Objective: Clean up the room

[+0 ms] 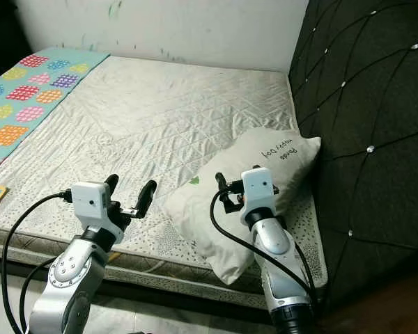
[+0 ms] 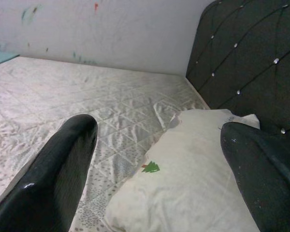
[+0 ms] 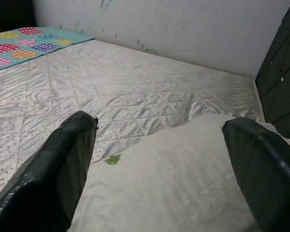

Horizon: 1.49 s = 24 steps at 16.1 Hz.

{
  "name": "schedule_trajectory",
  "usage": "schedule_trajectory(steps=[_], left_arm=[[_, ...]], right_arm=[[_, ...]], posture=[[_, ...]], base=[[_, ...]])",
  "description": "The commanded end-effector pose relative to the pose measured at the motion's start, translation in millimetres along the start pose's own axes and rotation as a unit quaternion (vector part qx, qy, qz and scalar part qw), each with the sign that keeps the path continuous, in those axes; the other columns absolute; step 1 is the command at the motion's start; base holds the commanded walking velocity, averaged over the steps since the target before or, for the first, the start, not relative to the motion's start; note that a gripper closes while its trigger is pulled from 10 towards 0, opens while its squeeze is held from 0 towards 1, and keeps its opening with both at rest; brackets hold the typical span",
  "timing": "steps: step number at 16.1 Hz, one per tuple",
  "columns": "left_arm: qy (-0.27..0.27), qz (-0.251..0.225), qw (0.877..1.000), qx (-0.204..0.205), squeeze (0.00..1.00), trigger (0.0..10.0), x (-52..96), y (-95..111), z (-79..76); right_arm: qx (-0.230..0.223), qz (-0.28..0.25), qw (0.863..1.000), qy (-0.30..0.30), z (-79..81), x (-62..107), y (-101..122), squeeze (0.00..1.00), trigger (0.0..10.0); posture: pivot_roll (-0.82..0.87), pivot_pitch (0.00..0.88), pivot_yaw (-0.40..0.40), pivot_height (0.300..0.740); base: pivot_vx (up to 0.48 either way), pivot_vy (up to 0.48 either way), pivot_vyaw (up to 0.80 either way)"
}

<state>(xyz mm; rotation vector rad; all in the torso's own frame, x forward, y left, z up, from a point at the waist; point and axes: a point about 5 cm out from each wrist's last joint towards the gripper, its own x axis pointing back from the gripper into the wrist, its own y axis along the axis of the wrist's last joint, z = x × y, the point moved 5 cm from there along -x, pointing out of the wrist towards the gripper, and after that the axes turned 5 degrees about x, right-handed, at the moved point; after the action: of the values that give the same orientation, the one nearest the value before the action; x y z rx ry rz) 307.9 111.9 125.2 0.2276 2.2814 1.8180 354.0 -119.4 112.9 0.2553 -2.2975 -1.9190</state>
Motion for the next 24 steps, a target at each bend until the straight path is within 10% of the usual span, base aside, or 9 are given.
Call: schedule_trajectory(steps=[1, 24], left_arm=[[-0.005, -0.001, 1.000, 0.000, 0.00, 10.0, -0.5, 1.4, -1.1], [0.002, -0.006, 1.000, 0.007, 0.00, 10.0, -1.5, 3.7, 0.6]], right_arm=[[0.003, -0.007, 1.000, -0.003, -1.9, -1.1, 3.5, 0.00, 10.0], [-0.007, 0.000, 1.000, -0.022, -11.2, 0.6, 1.1, 0.00, 10.0]], posture=[[0.02, 0.016, -0.029, 0.740], [0.01, 0.033, -0.028, 0.740]], base=[[0.000, 0.000, 0.00], [0.197, 0.000, 0.00]])
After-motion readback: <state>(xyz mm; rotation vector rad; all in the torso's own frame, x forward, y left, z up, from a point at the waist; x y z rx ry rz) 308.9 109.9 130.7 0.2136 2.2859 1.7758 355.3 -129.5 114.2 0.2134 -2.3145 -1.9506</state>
